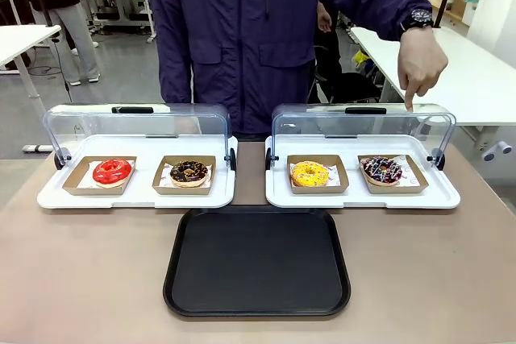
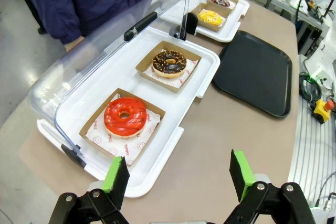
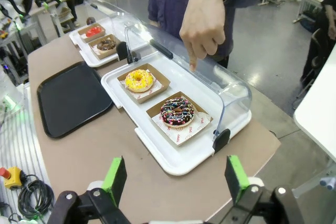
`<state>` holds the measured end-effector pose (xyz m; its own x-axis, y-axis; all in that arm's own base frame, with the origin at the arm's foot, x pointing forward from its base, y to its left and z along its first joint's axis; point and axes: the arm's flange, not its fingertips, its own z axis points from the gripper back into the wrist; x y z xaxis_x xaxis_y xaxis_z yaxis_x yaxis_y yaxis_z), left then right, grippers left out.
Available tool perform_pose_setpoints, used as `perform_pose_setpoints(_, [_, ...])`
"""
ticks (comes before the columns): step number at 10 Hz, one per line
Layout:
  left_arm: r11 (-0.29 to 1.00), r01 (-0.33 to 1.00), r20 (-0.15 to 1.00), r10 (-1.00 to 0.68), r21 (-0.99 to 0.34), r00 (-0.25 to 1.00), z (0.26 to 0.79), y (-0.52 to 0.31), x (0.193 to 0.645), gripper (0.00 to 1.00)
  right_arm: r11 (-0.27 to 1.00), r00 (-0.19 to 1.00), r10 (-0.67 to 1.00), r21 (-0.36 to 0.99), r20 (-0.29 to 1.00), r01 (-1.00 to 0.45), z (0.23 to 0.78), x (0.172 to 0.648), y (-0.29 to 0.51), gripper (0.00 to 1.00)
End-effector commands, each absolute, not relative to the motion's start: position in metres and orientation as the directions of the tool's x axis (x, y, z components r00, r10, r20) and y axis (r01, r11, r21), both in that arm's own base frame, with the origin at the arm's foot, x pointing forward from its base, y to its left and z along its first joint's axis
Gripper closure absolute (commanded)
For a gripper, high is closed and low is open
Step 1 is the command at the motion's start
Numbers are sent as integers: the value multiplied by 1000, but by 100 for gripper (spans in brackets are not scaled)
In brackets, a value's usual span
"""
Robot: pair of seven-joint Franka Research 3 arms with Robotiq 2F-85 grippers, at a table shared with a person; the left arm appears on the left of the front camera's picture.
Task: Move the fourth donut from the left to the tray.
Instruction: Pick up the Paper togo box containing the Donut indicated by the person and place it on the Handle tray.
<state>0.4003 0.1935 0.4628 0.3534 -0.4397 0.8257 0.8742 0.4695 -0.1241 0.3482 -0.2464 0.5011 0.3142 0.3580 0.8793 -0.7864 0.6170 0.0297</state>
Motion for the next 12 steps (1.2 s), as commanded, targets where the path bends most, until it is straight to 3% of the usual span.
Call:
perform_pose_setpoints(1, [458,882,837,-435,-112,332,463,195,401,0,559,288,481,-37,828,-828,515,370,-216,0])
perform_pose_setpoints(6, [458,882,837,-435,-112,332,463,195,401,0,322,168,824,-205,540,-924,499,409,-99,0])
perform_pose_setpoints(9, [458,882,837,-435,-112,332,463,195,401,0,231,129,912,-229,388,-946,455,424,-51,0])
perform_pose_setpoints(12, [458,882,837,-435,-112,332,463,195,401,0,204,121,937,-230,328,-952,423,436,-31,0])
